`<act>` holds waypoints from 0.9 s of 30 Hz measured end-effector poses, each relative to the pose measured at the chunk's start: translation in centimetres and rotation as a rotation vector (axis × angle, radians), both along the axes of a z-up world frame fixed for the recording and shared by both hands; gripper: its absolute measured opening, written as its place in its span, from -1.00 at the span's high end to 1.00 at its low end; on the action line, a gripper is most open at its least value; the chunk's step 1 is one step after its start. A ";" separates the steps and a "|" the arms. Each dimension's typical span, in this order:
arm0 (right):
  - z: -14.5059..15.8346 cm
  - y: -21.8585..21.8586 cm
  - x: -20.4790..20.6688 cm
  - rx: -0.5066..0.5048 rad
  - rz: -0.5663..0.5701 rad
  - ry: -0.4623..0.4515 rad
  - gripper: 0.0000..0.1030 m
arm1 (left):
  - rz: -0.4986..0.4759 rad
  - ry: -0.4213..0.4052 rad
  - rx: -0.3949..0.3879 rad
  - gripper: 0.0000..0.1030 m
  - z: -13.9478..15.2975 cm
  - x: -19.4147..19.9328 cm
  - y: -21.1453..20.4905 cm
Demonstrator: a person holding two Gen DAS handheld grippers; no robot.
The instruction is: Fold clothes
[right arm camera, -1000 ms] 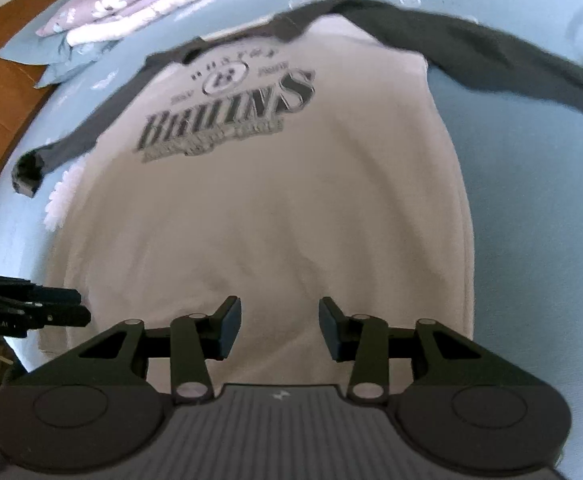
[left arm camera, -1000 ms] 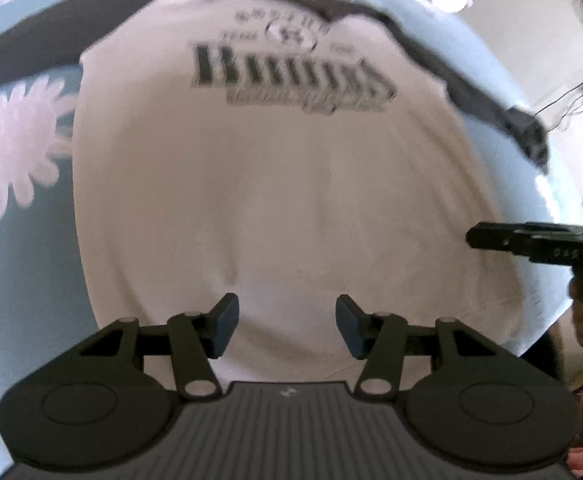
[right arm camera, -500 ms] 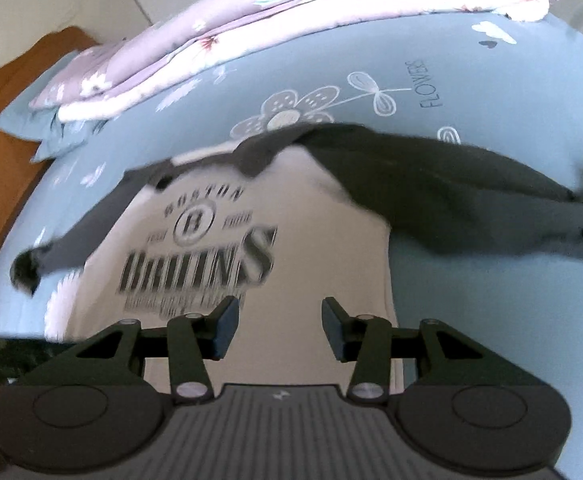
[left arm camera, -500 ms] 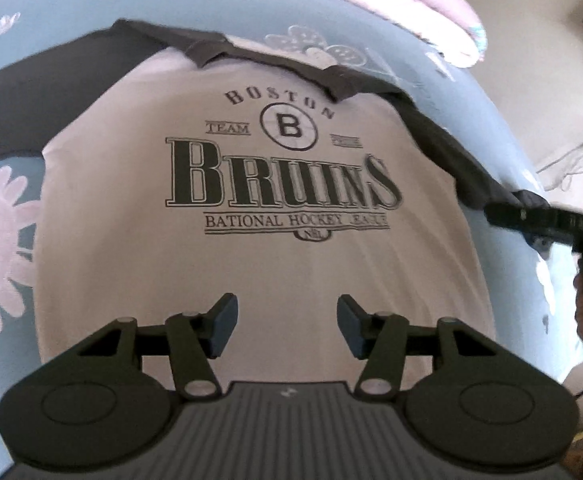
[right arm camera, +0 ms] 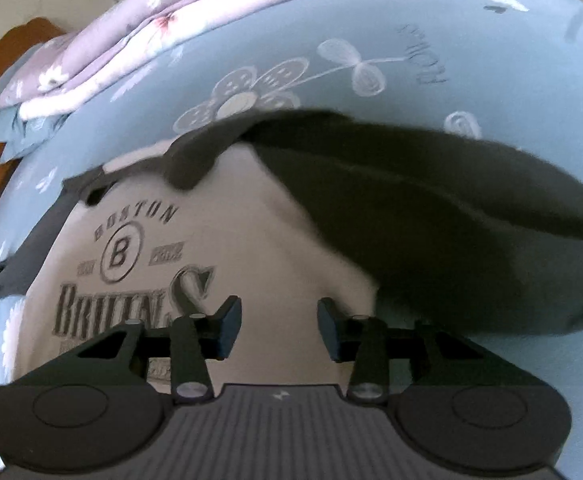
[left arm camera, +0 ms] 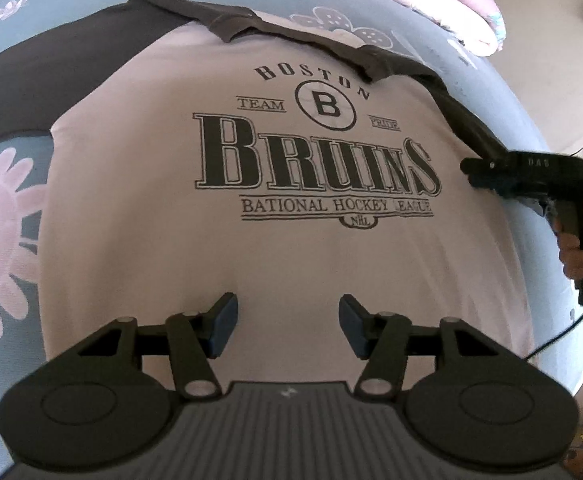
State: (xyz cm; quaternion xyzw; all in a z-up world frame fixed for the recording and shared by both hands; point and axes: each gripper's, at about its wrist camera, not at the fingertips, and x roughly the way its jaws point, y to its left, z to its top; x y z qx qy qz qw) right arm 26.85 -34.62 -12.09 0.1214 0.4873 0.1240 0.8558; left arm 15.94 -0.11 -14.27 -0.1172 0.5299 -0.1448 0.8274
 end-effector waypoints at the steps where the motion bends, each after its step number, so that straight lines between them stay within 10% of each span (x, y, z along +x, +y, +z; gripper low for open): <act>1: 0.0 -0.2 0.0 0.012 -0.009 0.002 0.15 | -0.007 -0.005 0.009 -0.11 0.0 -0.2 0.0; 15: 2.7 1.9 -8.2 0.061 0.064 -0.017 -0.03 | 0.063 -0.010 0.013 -0.17 1.4 -3.2 3.0; 27: 0.4 -0.6 -13.3 0.059 -0.103 0.081 -0.05 | 0.180 0.058 0.028 -0.17 0.1 -5.5 6.3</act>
